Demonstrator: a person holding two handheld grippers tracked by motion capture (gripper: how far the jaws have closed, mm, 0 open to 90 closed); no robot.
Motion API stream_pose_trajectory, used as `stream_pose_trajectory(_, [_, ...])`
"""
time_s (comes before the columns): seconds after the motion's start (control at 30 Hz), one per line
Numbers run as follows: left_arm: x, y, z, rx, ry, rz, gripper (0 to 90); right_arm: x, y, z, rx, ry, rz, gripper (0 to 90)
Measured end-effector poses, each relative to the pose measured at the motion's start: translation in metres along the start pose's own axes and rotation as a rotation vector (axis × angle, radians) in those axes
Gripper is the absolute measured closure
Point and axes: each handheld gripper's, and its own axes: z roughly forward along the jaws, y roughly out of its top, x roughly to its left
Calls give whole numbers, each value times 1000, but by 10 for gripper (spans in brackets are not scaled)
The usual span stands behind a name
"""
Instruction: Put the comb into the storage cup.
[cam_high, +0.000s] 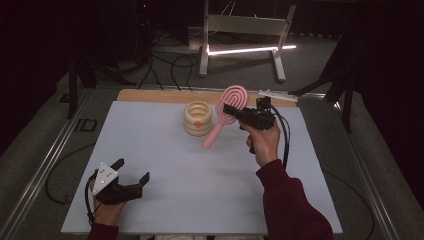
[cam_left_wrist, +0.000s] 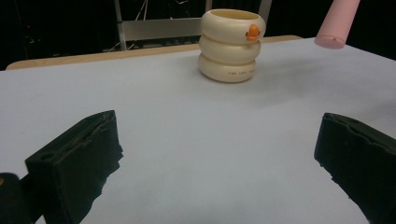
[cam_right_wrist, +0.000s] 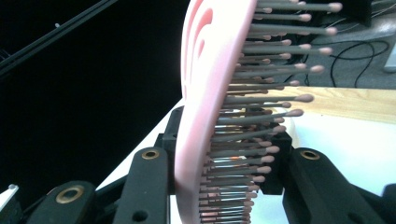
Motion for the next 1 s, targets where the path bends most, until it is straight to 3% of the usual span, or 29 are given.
stream_pose_trajectory(1.0, [0,-1,1,-3,1,-8,8,-5,22,1,-25,-49,-20,637])
